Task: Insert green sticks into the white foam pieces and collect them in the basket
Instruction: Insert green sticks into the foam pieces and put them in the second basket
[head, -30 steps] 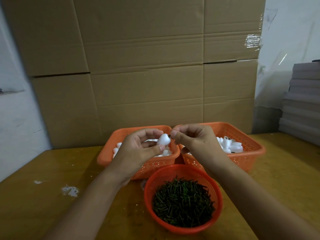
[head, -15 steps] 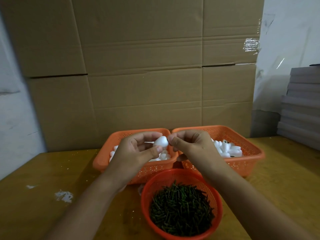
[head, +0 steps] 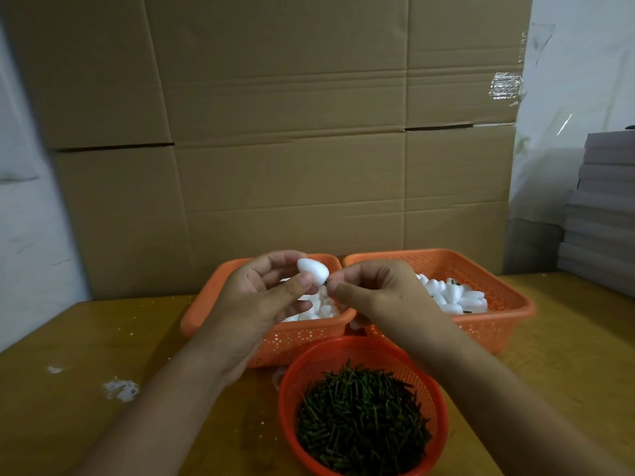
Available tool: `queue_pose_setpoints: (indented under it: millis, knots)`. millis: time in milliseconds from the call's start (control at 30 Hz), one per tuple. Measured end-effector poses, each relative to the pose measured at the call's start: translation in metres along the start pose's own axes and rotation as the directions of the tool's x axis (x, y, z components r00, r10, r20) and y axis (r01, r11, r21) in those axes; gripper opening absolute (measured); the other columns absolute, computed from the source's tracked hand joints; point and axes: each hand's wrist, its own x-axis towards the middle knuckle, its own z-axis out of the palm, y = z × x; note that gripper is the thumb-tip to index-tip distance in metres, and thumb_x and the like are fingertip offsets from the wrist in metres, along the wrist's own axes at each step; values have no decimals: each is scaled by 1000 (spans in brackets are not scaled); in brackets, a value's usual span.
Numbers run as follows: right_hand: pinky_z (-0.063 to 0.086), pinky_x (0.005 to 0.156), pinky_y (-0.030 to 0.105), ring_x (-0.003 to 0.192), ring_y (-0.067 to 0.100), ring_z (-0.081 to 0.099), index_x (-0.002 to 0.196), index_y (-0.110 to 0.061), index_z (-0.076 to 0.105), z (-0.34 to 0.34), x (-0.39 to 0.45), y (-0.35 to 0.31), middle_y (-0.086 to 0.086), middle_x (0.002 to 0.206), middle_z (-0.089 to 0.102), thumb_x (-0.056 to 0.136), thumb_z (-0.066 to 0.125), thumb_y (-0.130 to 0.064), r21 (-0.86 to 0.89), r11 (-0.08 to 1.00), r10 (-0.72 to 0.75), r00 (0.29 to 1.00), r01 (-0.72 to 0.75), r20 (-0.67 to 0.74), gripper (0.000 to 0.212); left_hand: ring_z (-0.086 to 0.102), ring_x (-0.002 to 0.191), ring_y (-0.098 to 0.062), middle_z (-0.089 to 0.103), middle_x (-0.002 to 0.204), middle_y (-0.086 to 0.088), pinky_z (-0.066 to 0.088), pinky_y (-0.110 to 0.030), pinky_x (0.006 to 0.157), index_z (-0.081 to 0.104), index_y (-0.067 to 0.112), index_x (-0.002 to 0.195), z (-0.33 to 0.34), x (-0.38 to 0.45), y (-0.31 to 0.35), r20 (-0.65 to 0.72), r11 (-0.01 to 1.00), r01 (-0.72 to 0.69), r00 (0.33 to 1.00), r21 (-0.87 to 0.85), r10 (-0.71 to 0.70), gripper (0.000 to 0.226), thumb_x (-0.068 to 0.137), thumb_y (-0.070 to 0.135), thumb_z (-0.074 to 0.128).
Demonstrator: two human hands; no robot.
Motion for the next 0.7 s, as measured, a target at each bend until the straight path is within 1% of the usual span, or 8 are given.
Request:
queue_pose_setpoints:
  millis: [100, 167, 267, 333, 433, 600, 700]
  knots:
    - [48, 52, 21, 60, 11, 59, 85, -8, 76, 0, 1, 2, 24, 82, 68, 91, 69, -11, -3, 1000, -19, 999, 18, -43, 10, 73, 89, -18, 75, 110, -13, 58, -25, 74, 73, 14, 107, 1, 0, 1, -23, 999, 20, 1000, -29, -20, 36, 75, 22, 85]
    - [46, 50, 19, 54, 9, 57, 83, -8, 76, 0, 2, 3, 24, 81, 69, 90, 70, -10, 2, 1000, -13, 998, 13, -61, 9, 73, 87, -17, 75, 110, -13, 58, -25, 73, 69, 9, 114, 2, 0, 1, -40, 999, 33, 999, -37, -34, 47, 71, 24, 83]
    - [46, 49, 20, 53, 10, 56, 83, -8, 76, 1, 2, 4, 24, 79, 69, 89, 71, -10, -14, 1000, -14, 998, 13, -56, 8, 72, 85, -16, 75, 108, -10, 58, -25, 69, 68, 11, 114, 4, -1, 2, -50, 999, 37, 998, -13, -38, 57, 65, 29, 88]
    - [49, 50, 21, 57, 14, 58, 82, -8, 76, 2, 2, 4, 23, 77, 69, 89, 71, -9, -31, 999, -24, 999, 23, -46, 9, 72, 86, -15, 76, 107, -8, 58, -25, 68, 71, 17, 109, 5, -2, 2, -50, 999, 32, 998, 13, -31, 53, 62, 32, 93]
    - [49, 49, 21, 56, 13, 58, 78, -12, 76, 3, 2, 4, 17, 71, 70, 88, 71, -8, -52, 998, -37, 998, 35, -40, 12, 73, 87, -15, 76, 106, -7, 57, -24, 68, 77, 27, 97, 4, -3, 2, -36, 1000, 26, 999, 18, -25, 40, 60, 38, 87]
    - [51, 51, 22, 60, 12, 59, 82, -11, 75, 3, 1, 4, 14, 73, 68, 88, 71, -9, -43, 998, -37, 999, 35, -35, 7, 73, 85, -14, 76, 102, -7, 57, -23, 69, 77, 27, 94, 4, -4, 3, -30, 1000, 21, 999, 10, -21, 37, 60, 37, 88]
    - [51, 53, 25, 62, 16, 59, 85, -8, 76, 4, 1, 4, 20, 78, 69, 89, 71, -12, -53, 998, -38, 998, 36, -40, 7, 72, 84, -14, 76, 103, -8, 57, -24, 69, 78, 26, 95, 4, -3, 3, -37, 1000, 17, 999, 2, -17, 37, 61, 36, 88]
